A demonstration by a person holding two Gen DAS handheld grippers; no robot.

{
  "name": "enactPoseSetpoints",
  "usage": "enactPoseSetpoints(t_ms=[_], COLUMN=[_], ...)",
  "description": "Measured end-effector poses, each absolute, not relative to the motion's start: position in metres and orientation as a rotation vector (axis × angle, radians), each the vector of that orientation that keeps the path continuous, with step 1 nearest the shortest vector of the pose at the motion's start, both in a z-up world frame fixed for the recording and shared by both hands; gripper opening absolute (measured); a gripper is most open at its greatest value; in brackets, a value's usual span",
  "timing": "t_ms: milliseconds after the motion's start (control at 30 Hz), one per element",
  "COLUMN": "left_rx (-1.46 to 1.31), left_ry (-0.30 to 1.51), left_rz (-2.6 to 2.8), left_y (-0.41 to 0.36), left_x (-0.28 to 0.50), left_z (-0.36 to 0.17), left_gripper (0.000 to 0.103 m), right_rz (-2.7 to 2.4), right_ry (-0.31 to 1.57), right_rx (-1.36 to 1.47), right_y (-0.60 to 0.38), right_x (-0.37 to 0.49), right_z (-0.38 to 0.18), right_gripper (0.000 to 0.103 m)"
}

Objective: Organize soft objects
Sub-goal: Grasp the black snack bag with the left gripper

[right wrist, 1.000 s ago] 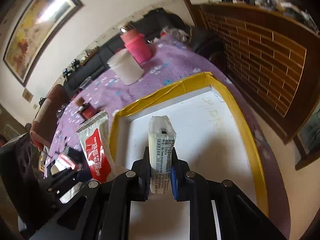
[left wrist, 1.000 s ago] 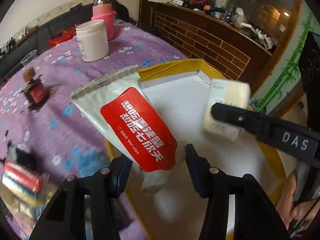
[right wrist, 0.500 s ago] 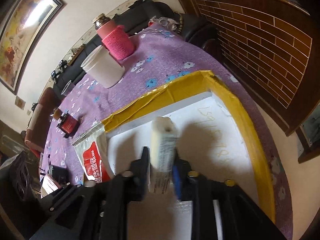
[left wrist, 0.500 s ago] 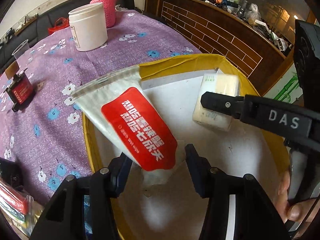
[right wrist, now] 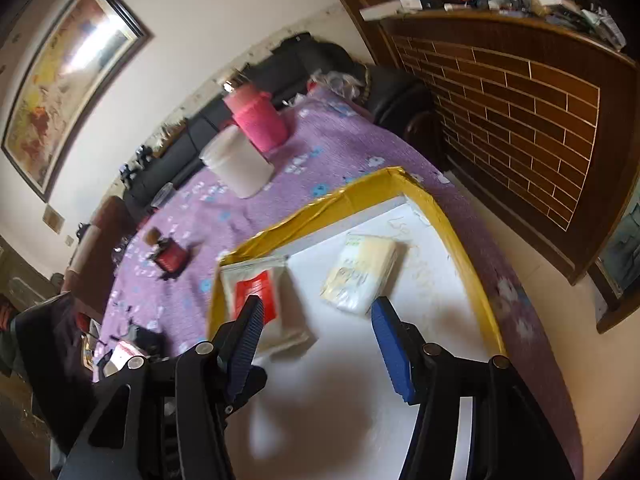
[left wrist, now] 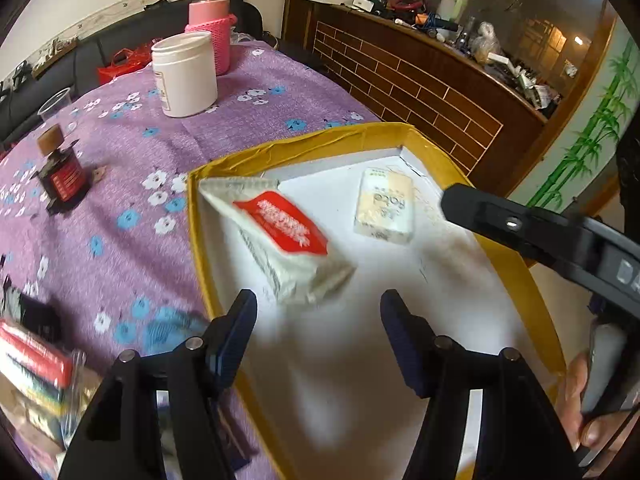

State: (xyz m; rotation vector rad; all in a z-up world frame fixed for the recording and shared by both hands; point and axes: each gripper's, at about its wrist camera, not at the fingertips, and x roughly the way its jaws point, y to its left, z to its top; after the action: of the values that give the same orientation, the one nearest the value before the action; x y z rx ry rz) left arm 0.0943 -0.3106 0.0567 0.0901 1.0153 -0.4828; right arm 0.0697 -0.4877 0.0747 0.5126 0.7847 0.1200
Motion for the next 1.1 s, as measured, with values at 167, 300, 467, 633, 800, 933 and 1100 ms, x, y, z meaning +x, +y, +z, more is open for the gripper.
enactPoseSetpoints(t_ms=[167, 300, 467, 633, 800, 933, 1100], left_rx=[0.057, 0.014, -0.035, -0.075, -0.134, -0.175, -0.199], left_ry=[0.992, 0.969, 0.902, 0.852, 0.850, 0.850, 0.857], left_rz=[-0.489, -0.502, -0.482, -0.424, -0.313, -0.194, 0.051], left_y=[-0.286, -0.257, -0.209, -0.152, -0.090, -0.041, 0.020], left_x=[0.067, 0.042, 0.004, -0.020, -0.025, -0.023, -0.006], left_z=[0.066, 0.075, 0.092, 0.104, 0.100, 0.091, 0.080], left_gripper=[0.063, 0.063, 0.064, 0.069, 0.069, 0.069, 0.069], right_rz=[0.163, 0.220, 0.274, 0.328, 0.410, 0.468, 0.513], right_ry=[0.724, 0.681, 0.638, 0.632, 0.672, 0.706, 0.751], right_rx=[0.487, 0.461, 0.403, 0.334, 0.281, 0.232, 0.152], right_y=[-0.462, -0.431, -0.387, -0.345, -0.304, -0.275, -0.239], right_x=[0.031, 0.000, -0.028, -0.044, -0.051, -0.055, -0.054], right_z=[0.087, 0.093, 0.095, 0.088, 0.076, 0.060, 0.034], right_gripper=[0.060, 0.060, 0.061, 0.062, 0.064, 0.064, 0.064])
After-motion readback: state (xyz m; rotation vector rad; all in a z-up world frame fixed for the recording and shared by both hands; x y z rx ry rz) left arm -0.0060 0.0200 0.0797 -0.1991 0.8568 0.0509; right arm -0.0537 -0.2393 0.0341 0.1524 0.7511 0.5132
